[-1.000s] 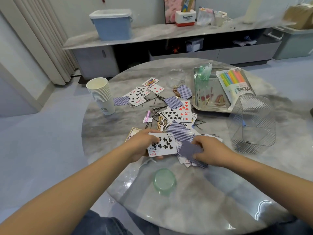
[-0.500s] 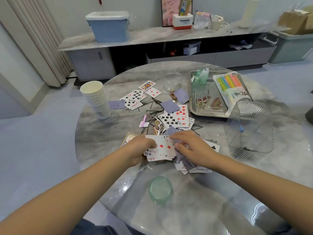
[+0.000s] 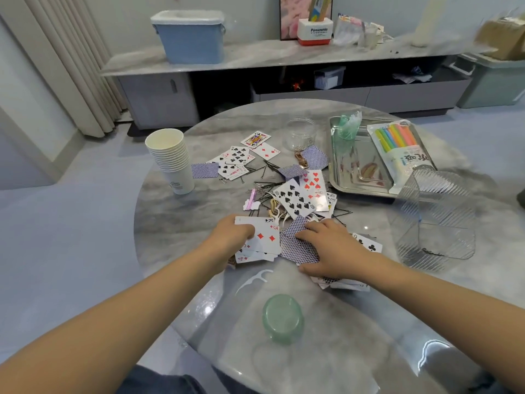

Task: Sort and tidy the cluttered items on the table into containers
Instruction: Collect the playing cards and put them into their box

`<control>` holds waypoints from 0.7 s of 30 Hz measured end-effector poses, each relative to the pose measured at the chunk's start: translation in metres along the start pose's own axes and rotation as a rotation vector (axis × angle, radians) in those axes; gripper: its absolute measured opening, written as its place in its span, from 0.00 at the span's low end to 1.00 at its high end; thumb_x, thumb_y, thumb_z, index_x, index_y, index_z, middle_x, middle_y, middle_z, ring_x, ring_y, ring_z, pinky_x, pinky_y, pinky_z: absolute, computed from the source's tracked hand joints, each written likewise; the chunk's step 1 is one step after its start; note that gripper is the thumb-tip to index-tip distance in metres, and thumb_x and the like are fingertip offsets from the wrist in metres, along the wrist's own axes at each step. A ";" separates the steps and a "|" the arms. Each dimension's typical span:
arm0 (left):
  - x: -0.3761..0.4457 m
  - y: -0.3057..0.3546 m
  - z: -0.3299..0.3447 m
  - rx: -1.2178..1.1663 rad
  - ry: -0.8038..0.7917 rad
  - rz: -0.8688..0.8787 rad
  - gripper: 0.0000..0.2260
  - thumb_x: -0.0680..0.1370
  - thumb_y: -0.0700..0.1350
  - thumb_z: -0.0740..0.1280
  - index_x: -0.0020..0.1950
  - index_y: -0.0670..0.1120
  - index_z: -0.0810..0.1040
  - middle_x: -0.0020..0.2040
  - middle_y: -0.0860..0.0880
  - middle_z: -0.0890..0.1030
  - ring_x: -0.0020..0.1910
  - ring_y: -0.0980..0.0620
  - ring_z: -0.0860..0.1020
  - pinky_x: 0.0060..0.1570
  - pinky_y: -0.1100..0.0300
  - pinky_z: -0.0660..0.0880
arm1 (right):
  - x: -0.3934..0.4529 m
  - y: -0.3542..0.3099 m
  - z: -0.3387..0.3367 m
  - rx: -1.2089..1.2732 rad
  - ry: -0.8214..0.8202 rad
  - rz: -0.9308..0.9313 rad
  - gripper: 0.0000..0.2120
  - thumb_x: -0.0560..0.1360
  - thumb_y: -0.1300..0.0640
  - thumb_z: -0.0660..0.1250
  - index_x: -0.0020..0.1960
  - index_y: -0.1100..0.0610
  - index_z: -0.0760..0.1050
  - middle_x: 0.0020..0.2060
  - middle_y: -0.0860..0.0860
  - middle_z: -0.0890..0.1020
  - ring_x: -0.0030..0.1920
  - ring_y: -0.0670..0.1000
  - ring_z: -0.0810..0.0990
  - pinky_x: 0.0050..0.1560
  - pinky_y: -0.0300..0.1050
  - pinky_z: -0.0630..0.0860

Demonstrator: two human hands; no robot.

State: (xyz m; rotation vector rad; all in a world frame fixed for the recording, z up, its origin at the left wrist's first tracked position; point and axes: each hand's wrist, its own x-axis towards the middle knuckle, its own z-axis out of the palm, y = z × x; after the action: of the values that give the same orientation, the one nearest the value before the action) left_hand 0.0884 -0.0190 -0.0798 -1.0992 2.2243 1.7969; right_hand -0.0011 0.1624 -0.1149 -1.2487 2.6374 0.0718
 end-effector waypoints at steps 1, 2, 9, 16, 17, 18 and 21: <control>-0.001 0.000 -0.002 -0.010 0.001 -0.002 0.08 0.75 0.34 0.61 0.52 0.43 0.74 0.38 0.49 0.77 0.34 0.52 0.74 0.31 0.62 0.68 | 0.000 -0.001 -0.001 -0.003 0.008 0.002 0.32 0.71 0.39 0.64 0.71 0.49 0.63 0.67 0.50 0.69 0.64 0.55 0.66 0.66 0.50 0.64; -0.002 0.000 -0.002 -0.025 -0.002 -0.004 0.09 0.75 0.34 0.61 0.53 0.43 0.74 0.38 0.49 0.77 0.34 0.52 0.74 0.31 0.62 0.68 | -0.001 -0.002 -0.003 0.002 0.020 0.013 0.30 0.71 0.41 0.63 0.70 0.50 0.65 0.65 0.50 0.71 0.62 0.54 0.67 0.63 0.49 0.66; -0.008 0.000 -0.008 -0.039 0.000 0.001 0.06 0.76 0.34 0.60 0.46 0.44 0.72 0.36 0.49 0.76 0.32 0.52 0.73 0.28 0.63 0.68 | -0.009 -0.013 0.000 0.176 0.195 0.110 0.19 0.73 0.53 0.60 0.64 0.53 0.71 0.58 0.51 0.77 0.57 0.55 0.73 0.52 0.45 0.69; -0.009 0.002 -0.006 -0.041 -0.002 0.005 0.10 0.76 0.34 0.60 0.39 0.46 0.71 0.36 0.49 0.76 0.32 0.52 0.73 0.29 0.64 0.69 | -0.020 -0.012 0.012 0.149 0.203 0.043 0.21 0.73 0.52 0.55 0.62 0.53 0.77 0.56 0.51 0.80 0.55 0.56 0.75 0.55 0.48 0.73; -0.009 0.001 -0.006 -0.042 0.000 0.009 0.09 0.76 0.34 0.60 0.38 0.46 0.71 0.35 0.48 0.75 0.32 0.51 0.72 0.31 0.62 0.67 | -0.021 -0.011 0.008 0.206 0.222 0.057 0.18 0.75 0.53 0.57 0.61 0.52 0.77 0.55 0.50 0.80 0.56 0.56 0.76 0.54 0.47 0.73; -0.008 0.001 -0.006 -0.051 0.006 0.010 0.09 0.76 0.34 0.60 0.38 0.46 0.70 0.35 0.48 0.75 0.32 0.51 0.71 0.32 0.62 0.67 | -0.021 -0.010 0.003 0.256 0.222 0.074 0.15 0.76 0.54 0.59 0.60 0.52 0.78 0.54 0.50 0.81 0.56 0.55 0.77 0.53 0.47 0.74; -0.004 0.000 -0.006 -0.105 0.025 -0.012 0.08 0.76 0.35 0.61 0.39 0.46 0.71 0.37 0.47 0.76 0.33 0.50 0.73 0.32 0.62 0.68 | -0.022 -0.002 -0.008 0.343 0.209 0.150 0.12 0.79 0.56 0.59 0.56 0.54 0.79 0.49 0.52 0.82 0.50 0.57 0.78 0.47 0.48 0.74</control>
State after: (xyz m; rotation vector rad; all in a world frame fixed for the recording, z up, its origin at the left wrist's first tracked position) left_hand 0.0936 -0.0224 -0.0763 -1.1571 2.1545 1.9255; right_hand 0.0121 0.1768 -0.1023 -0.9899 2.7562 -0.4909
